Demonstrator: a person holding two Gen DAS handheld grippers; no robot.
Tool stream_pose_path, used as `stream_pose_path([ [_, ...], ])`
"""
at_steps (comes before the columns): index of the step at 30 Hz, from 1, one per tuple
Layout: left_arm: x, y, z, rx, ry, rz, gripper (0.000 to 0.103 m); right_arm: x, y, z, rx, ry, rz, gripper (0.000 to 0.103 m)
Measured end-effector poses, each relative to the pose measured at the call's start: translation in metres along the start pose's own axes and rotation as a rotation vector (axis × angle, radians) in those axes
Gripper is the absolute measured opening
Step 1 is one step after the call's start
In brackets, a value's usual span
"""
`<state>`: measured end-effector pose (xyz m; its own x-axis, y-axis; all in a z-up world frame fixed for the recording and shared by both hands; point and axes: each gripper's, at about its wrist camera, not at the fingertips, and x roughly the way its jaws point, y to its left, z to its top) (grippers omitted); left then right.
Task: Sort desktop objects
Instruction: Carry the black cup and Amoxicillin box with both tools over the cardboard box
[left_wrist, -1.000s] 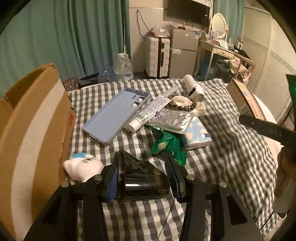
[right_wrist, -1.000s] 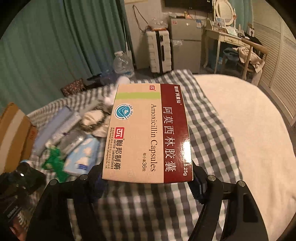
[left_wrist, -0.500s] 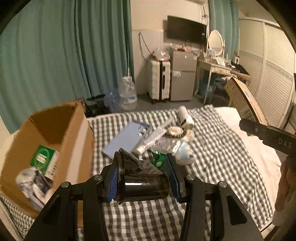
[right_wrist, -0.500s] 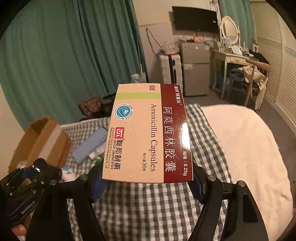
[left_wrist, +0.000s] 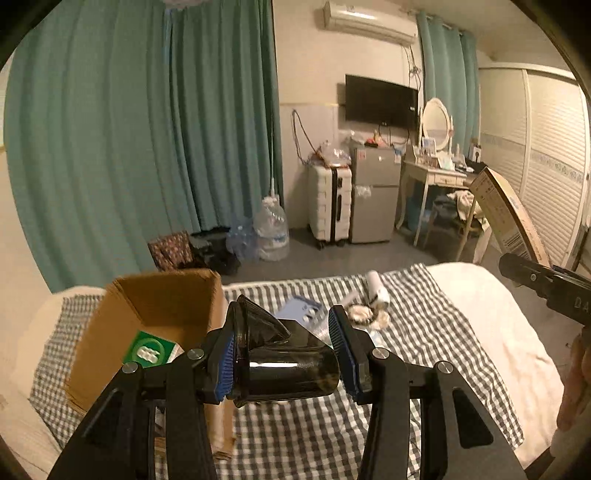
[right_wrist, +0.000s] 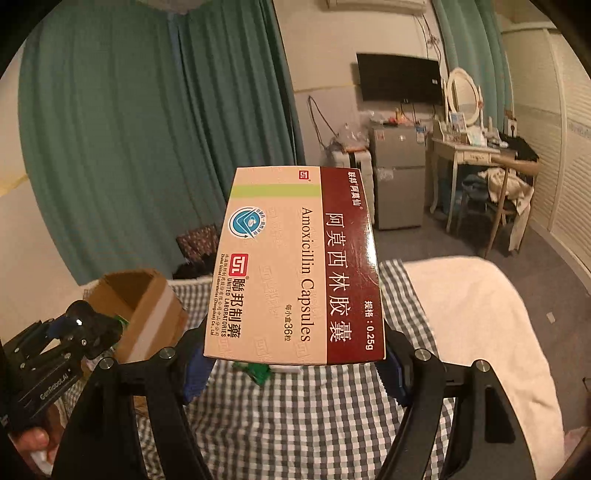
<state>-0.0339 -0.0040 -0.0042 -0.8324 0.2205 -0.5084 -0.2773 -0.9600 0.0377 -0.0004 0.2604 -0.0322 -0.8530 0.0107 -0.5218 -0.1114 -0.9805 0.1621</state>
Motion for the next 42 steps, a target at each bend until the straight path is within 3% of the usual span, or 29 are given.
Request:
stream_pose_path([
  [11,-0.045,0.039,0.025,-0.017,-0.087,0.004,0.047,-0.029,0.051,0.022,-0.051,-0.049,0.058,0.074],
  [20,-0.058,0.095,0.050,-0.035,-0.129,0.027,0.047,-0.015,0.106,0.029,-0.080,-0.025,0.119,0.074],
  [27,-0.033,0.141,0.057,-0.083,-0.097,0.055,0.047,0.005,0.163,0.025,-0.117,-0.015,0.159,0.074],
  [33,0.009,0.176,0.034,-0.099,0.002,0.059,0.047,0.027,0.211,0.014,-0.166,-0.006,0.181,0.074],
  [42,0.057,0.215,0.012,-0.163,0.065,0.116,0.047,0.083,0.255,-0.005,-0.218,0.075,0.228,0.074],
])
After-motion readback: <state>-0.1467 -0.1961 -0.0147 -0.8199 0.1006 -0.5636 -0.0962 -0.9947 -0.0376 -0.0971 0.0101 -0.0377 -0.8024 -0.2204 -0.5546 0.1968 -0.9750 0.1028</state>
